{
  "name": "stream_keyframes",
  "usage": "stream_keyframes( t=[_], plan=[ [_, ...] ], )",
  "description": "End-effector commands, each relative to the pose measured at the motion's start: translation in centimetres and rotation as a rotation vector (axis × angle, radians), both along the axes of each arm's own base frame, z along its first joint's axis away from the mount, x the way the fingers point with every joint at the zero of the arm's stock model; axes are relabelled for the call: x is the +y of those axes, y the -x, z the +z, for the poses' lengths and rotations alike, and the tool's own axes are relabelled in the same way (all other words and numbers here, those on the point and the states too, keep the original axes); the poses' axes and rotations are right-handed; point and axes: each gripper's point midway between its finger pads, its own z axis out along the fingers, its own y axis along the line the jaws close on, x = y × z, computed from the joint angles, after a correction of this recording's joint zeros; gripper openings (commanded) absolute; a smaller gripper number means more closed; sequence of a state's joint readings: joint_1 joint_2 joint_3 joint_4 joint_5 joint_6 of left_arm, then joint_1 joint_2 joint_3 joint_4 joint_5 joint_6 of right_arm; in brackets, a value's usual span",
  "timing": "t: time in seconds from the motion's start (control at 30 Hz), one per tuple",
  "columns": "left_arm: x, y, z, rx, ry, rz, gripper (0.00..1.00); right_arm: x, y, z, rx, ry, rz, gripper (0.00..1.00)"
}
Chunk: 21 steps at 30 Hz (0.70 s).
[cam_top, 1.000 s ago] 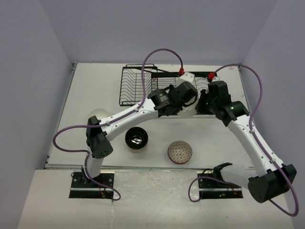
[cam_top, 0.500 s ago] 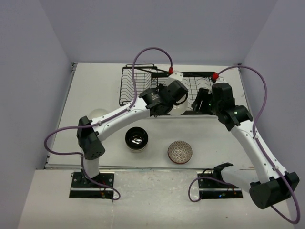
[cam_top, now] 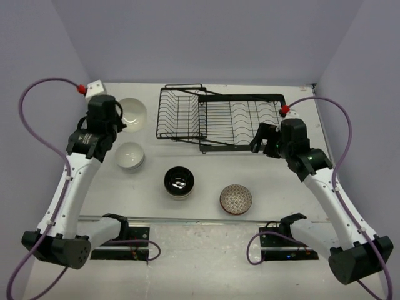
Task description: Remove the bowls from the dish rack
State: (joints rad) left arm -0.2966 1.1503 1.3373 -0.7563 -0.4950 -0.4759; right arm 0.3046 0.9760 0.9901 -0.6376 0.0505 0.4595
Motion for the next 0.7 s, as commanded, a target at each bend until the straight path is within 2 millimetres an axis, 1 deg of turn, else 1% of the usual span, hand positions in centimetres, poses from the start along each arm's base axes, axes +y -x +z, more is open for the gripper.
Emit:
stream_keyframes(
  t=[0.0,0.07,0.1,0.17,0.2,0.27,0.33,0.4,0.43,0.5,0.53,0.6,0.67],
  plan=[
    [3.4,-0.7,-2.7,0.013,0.124,0.033,0.0,0.7,-1.0,-0.8,-0.009,-0.009,0.026,0.93],
    [4.9,-0.2,-3.9,0.02,0.179,0.059,0.0,0.8,-1.1,-1.3,0.002,-0.003,0.038,0.94],
    [6.2,0.2,-5.7,0.049,0.224,0.079,0.0,1.0,-1.2,-1.5,0.006,-0.004,0.049,0.95],
    [6.9,0.6,-7.3,0.087,0.242,0.091,0.0,0.9,-1.2,-1.6,0.002,0.004,0.056,0.97],
    [7.0,0.9,-8.5,0.116,0.253,0.095,0.0,0.9,-1.1,-1.4,-0.008,0.006,0.059,0.98],
    [6.8,0.9,-9.7,0.143,0.265,0.086,0.0,0.8,-0.9,-1.6,-0.012,0.008,0.06,0.98],
    [6.9,1.0,-11.0,0.176,0.258,0.092,0.0,0.8,-0.8,-1.3,-0.033,0.006,0.064,0.98],
    [7.2,1.4,-11.7,0.203,0.246,0.105,0.0,1.2,-0.7,-1.0,-0.045,-0.011,0.088,0.98],
    [7.2,1.7,-12.2,0.215,0.245,0.107,0.0,1.2,-0.6,-0.9,-0.049,-0.014,0.089,0.98],
    [6.8,2.0,-12.6,0.214,0.256,0.094,0.0,1.3,-0.7,-0.7,-0.057,-0.013,0.093,0.98],
    [6.8,2.3,-13.2,0.224,0.256,0.097,0.0,1.2,-0.7,-0.6,-0.06,-0.013,0.094,0.99],
    [7.2,2.6,-13.5,0.229,0.24,0.112,0.0,1.2,-0.6,-0.5,-0.061,-0.011,0.097,0.99],
    [7.0,2.9,-14.3,0.255,0.246,0.111,0.0,1.2,-0.5,-0.3,-0.073,-0.012,0.098,0.99]
  ],
)
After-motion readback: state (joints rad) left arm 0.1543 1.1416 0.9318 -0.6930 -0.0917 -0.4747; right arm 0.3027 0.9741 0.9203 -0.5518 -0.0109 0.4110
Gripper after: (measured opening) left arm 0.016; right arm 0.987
